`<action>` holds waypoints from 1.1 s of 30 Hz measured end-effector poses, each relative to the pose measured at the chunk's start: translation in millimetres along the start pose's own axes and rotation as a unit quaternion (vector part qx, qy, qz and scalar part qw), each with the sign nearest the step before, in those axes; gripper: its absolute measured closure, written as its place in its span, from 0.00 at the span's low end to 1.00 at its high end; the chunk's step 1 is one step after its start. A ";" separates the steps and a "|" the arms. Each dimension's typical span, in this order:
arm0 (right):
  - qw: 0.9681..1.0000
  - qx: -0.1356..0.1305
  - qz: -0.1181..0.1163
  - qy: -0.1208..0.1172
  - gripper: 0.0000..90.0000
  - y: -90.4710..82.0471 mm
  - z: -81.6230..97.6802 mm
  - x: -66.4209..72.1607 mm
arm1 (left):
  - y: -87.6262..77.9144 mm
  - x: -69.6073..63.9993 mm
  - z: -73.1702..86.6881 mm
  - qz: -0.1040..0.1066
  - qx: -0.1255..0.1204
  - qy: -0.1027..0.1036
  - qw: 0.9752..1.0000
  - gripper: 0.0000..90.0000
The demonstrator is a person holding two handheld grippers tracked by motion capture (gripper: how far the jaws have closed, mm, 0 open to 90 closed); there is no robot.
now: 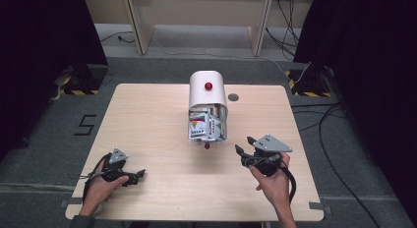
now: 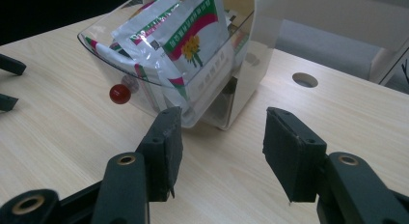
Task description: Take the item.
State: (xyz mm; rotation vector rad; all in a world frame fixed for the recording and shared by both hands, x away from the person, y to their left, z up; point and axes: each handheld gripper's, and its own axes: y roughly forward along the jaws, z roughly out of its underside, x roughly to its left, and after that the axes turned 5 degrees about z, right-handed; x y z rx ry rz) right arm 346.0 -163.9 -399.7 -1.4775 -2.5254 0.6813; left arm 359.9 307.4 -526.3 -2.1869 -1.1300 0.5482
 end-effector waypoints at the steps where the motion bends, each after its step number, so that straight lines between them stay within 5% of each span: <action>1: 1.000 0.000 0.000 0.000 0.54 -0.7 -1.3 0.3 | 0.0 0.0 0.0 0.000 0.000 0.000 1.000 0.00; 14: 1.000 -0.003 -0.003 -0.012 0.55 -6.4 -16.5 1.0 | 0.0 0.0 0.0 0.000 0.000 0.000 1.000 0.00; 33: 0.999 -0.013 -0.019 -0.025 0.56 7.4 -43.0 17.6 | -0.1 0.1 0.0 0.000 0.000 0.001 1.000 0.00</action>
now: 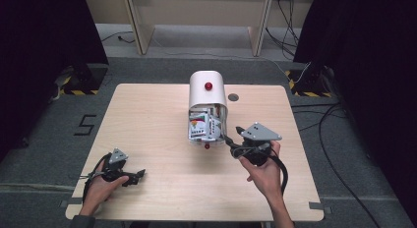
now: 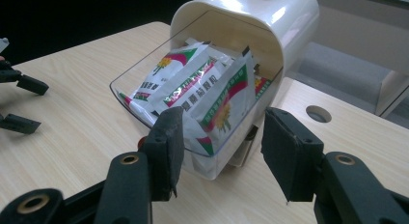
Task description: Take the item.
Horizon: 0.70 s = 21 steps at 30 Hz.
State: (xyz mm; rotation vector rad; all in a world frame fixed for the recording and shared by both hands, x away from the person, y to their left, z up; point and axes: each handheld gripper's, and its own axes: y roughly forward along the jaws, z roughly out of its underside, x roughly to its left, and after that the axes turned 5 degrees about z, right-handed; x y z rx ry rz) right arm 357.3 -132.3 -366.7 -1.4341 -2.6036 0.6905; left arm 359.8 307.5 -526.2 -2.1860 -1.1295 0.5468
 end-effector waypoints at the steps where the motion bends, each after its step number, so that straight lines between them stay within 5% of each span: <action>1: 1.000 0.000 0.000 0.000 0.56 0.0 0.0 0.0 | 0.0 0.0 0.0 0.000 0.000 0.000 1.000 0.00; 21: 1.000 0.015 0.005 -0.013 0.59 28.2 -10.2 6.0 | 0.1 -0.2 0.0 0.000 -0.001 -0.001 1.000 0.00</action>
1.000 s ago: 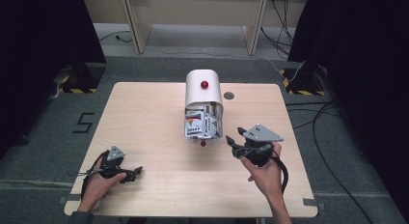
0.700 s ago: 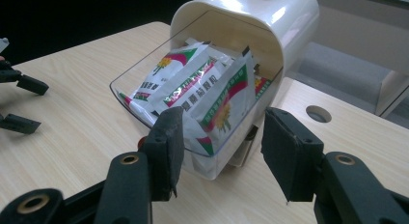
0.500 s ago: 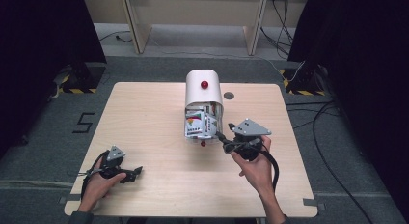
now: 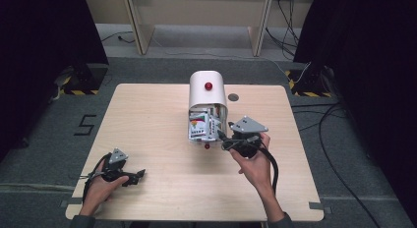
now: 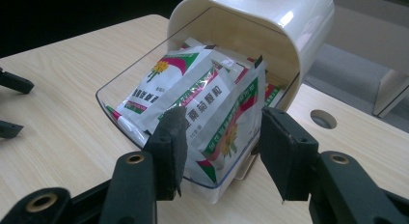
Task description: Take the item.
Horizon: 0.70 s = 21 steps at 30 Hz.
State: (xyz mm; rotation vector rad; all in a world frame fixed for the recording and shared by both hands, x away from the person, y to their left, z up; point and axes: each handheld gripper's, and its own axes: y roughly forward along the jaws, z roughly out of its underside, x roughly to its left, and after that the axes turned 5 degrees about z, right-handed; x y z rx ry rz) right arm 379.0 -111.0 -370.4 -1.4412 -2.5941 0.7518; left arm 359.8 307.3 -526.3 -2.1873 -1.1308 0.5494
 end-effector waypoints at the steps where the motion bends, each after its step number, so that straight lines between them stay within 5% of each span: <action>1: 1.000 0.001 0.000 -0.004 0.60 3.3 -0.7 0.9 | -0.1 0.1 0.0 0.000 0.000 0.001 1.000 0.00; 21: 0.999 0.029 0.014 -0.020 0.67 29.7 -2.4 3.2 | -0.1 0.1 0.0 0.000 0.000 0.000 1.000 0.00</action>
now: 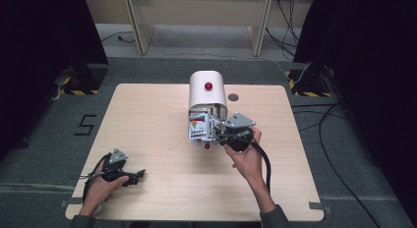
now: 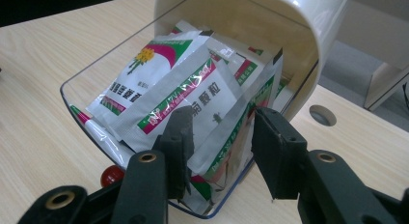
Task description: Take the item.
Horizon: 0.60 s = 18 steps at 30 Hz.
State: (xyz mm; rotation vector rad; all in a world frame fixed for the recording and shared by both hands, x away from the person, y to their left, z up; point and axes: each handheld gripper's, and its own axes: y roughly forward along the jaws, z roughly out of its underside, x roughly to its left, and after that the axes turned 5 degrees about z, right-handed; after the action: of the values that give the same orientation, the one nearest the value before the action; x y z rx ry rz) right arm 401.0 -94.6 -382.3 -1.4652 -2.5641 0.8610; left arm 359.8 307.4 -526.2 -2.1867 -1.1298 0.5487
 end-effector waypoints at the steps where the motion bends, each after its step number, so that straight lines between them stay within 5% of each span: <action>1: 1.000 0.002 0.001 -0.001 0.66 1.0 0.1 0.3 | 0.0 0.0 0.0 0.000 0.000 0.000 1.000 0.00; 11: 1.000 0.008 0.019 -0.009 0.70 7.7 -0.9 1.8 | 0.1 -0.1 0.0 0.000 0.000 -0.001 1.000 0.00; 18: 0.999 0.006 0.032 -0.022 0.82 9.8 -1.1 1.5 | 0.0 0.0 0.0 0.000 0.000 0.000 1.000 0.00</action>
State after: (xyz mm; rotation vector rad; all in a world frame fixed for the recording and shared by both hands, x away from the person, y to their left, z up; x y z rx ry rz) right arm 408.1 -89.1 -386.6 -1.5512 -2.5514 0.9248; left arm 359.8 307.4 -526.2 -2.1866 -1.1297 0.5485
